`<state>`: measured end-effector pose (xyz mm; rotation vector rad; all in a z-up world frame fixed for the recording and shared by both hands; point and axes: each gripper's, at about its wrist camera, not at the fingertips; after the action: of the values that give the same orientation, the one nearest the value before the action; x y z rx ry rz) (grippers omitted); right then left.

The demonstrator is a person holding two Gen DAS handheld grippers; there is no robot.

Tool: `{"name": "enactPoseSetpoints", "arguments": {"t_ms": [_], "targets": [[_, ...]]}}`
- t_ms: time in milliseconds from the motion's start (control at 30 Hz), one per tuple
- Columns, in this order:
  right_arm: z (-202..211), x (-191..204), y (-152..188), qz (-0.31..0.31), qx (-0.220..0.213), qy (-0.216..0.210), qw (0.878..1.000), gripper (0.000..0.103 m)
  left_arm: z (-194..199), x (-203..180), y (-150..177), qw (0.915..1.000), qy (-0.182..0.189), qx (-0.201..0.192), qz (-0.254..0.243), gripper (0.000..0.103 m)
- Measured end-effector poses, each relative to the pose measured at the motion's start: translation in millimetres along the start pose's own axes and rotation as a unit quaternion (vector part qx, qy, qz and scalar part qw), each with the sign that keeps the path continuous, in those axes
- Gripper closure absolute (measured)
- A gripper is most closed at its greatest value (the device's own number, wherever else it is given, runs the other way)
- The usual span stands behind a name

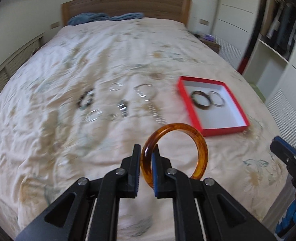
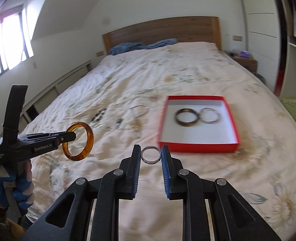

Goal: Organize jewelry
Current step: 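Carry the amber bangle and silver ring over the red box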

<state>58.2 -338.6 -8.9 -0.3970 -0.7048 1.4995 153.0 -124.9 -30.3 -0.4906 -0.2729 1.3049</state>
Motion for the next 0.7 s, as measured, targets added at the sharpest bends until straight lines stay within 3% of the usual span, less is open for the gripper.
{"name": "enactPoseSetpoints", "arguments": {"t_ms": [400,700], "targets": [[-32.5,-92.7,-34.6,-0.031,0.015,0.029,0.999,0.083,-68.9,-113.8,-68.7,0.9962,0.013,0.02,-0.083,0.094],[-98.6,-129.0,-62.2,-0.012,0.06,0.03,0.998,0.083,-146.1,-145.2,-106.3,0.9954,0.006,0.062,-0.072,0.094]]}}
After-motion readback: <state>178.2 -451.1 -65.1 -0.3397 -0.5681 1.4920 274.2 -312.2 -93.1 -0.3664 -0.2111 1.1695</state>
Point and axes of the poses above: each gripper's, at about its wrist camera, not at the fingertips, and z roughly against the way its jaws point, x to its left, y to its underside, and after that the axes turned 9 degrees about x, right-handed
